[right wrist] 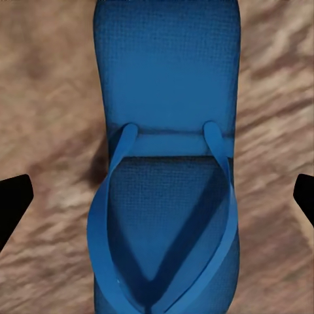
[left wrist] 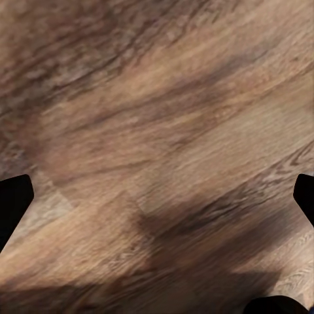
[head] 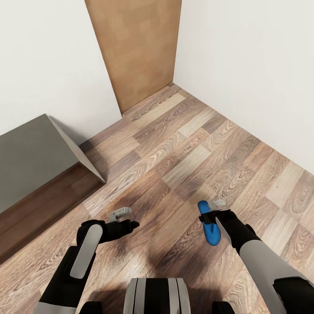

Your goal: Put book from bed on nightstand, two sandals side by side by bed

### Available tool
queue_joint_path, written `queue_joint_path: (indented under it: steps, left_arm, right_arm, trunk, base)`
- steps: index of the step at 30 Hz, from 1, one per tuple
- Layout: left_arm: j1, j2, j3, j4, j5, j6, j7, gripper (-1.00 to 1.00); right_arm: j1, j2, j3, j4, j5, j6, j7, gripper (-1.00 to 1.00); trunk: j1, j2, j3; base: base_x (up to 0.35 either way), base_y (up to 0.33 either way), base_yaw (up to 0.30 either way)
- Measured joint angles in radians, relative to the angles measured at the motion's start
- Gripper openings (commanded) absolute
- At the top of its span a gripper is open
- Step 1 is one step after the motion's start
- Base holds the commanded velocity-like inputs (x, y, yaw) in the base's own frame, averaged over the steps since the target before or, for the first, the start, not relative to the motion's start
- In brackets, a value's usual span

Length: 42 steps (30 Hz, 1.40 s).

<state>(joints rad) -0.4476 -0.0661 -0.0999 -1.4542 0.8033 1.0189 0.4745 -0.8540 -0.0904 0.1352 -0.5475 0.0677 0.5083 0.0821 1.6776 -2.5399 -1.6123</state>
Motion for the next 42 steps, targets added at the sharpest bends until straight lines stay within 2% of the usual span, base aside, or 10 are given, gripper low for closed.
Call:
queue_joint_path:
  steps: [22,34,42]
  left_arm:
    - [0.004,0.007,0.000,0.013,-0.011,-0.008,0.009,1.00]
    - [0.003,0.005,0.003,0.012,-0.007,-0.006,0.008,1.00]
    - [0.002,0.005,0.003,0.013,-0.007,-0.006,0.009,1.00]
  right_arm:
    - [0.000,0.000,0.000,0.000,0.000,-0.002,0.000,1.00]
    - [0.000,0.001,0.000,0.000,-0.001,-0.002,0.000,1.00]
    - [0.000,0.002,0.000,0.000,-0.001,-0.002,0.001,1.00]
  trunk:
    - [0.000,0.000,0.000]
    - [0.005,-0.003,-0.046]
    - [0.005,-0.003,-0.046]
  base:
    - [0.071,0.000,0.000]
    - [0.013,0.000,0.000]
    - [0.001,0.000,0.000]
